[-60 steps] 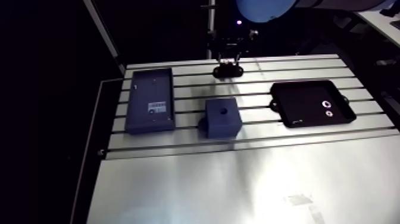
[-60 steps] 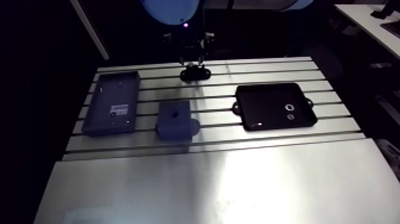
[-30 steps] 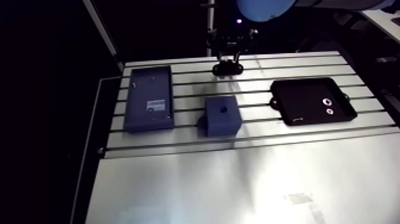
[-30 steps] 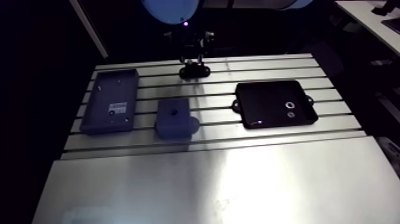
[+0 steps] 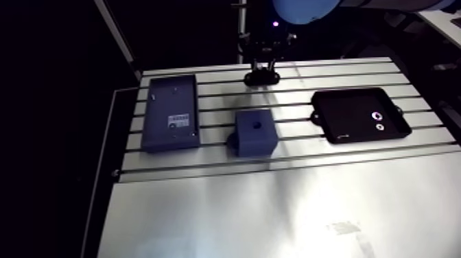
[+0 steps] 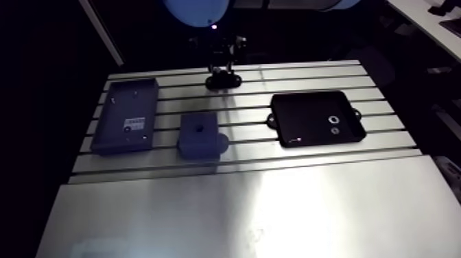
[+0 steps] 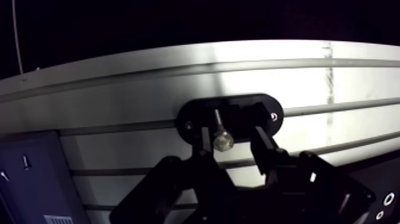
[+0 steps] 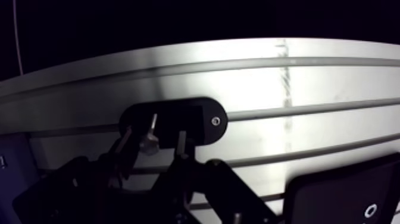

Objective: Pick up the M10 bolt and insert it into the hex recess until seated.

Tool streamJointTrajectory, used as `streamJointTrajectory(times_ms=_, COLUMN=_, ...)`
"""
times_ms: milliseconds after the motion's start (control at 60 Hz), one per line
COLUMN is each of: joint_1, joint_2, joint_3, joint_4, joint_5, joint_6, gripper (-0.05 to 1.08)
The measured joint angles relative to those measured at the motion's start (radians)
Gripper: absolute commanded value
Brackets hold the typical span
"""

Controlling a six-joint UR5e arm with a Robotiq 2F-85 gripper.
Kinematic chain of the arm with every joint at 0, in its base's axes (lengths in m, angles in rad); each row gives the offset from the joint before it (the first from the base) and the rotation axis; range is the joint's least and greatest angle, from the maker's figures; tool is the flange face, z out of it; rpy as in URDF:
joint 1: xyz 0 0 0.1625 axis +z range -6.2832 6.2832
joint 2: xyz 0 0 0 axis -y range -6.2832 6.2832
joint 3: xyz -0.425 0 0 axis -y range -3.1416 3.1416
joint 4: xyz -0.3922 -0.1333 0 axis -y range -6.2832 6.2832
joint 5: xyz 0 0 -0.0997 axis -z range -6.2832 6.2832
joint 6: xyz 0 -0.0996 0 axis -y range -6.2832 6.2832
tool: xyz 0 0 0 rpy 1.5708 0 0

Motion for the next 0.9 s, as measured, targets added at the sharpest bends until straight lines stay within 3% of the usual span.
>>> streamJointTrajectory(times_ms=900, joint_1=0.001, joint_2=-0.002, joint_3=-0.001, joint_4=0.0, joint_5=0.0, joint_6=0.0, gripper=0.54)
